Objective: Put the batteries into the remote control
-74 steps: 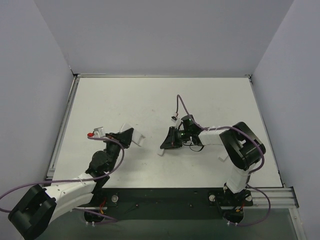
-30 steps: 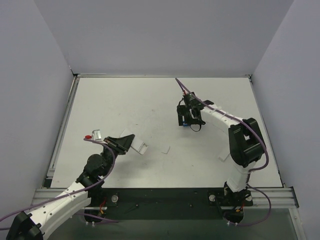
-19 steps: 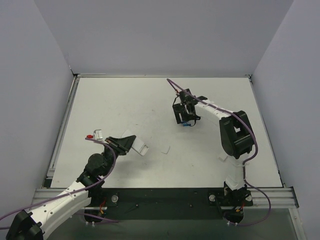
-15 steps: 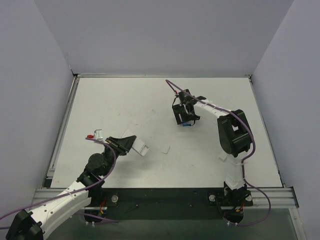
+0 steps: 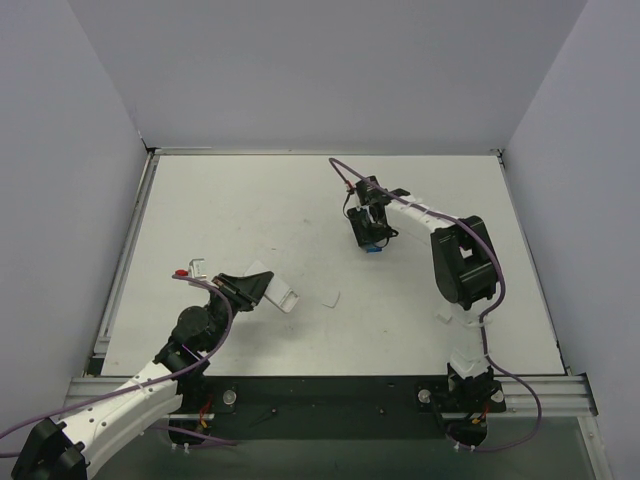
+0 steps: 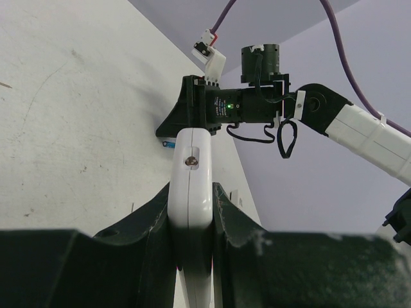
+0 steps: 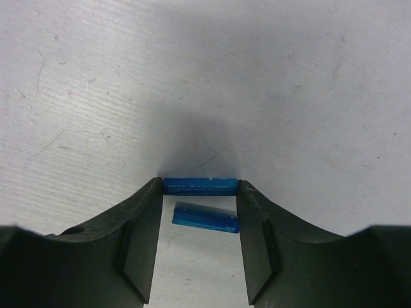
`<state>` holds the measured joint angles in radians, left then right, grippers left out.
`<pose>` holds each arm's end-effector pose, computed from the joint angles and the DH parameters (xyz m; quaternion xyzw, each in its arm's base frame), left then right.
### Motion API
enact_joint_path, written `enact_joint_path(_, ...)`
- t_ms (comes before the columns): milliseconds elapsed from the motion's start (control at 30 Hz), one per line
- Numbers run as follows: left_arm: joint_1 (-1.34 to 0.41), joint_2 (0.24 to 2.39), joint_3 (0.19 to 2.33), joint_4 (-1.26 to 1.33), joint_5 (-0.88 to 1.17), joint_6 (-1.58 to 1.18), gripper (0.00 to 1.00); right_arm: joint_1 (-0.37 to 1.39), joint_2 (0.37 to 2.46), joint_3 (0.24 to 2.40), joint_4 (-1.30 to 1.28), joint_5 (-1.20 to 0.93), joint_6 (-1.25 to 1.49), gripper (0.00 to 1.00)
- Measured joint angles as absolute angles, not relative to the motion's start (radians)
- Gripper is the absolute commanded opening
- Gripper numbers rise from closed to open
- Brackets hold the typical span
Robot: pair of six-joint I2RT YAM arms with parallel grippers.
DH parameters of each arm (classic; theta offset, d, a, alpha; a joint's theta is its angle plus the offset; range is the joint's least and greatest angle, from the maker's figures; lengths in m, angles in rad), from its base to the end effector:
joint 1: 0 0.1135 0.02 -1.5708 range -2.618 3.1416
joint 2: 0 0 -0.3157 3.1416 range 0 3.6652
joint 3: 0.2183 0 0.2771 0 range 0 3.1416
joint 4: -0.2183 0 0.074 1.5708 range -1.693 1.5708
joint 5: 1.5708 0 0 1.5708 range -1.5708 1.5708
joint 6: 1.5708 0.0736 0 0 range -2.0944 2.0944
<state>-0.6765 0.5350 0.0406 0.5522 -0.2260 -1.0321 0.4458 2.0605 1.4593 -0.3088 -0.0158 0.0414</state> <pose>0.1355 -0.0876 0.2073 -0.2013 0.6567 -0.4941 0.5329 0.4652 0.2236 0.1720 -0.1925 0.9261 0.0855 0.3130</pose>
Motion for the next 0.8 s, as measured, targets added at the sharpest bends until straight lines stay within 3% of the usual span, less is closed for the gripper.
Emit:
enact_joint_path(100,-0.675,0.535,0.041,0.552,-0.224,-1.037,0.0,0.446,2.061,1.46,-0.317,-0.017,0.039,0.16)
enact_joint_path(333,-0.674,0.535,0.041,0.556,-0.223,-1.046,0.0,0.459,2.03,1.449,-0.328,-0.031,0.039,0.15)
enact_joint_path(800,-0.672,0.538,0.04,0.572,-0.236,-1.125,0.0,0.748,1.481,1.348,-0.341,-0.315,0.109,0.15)
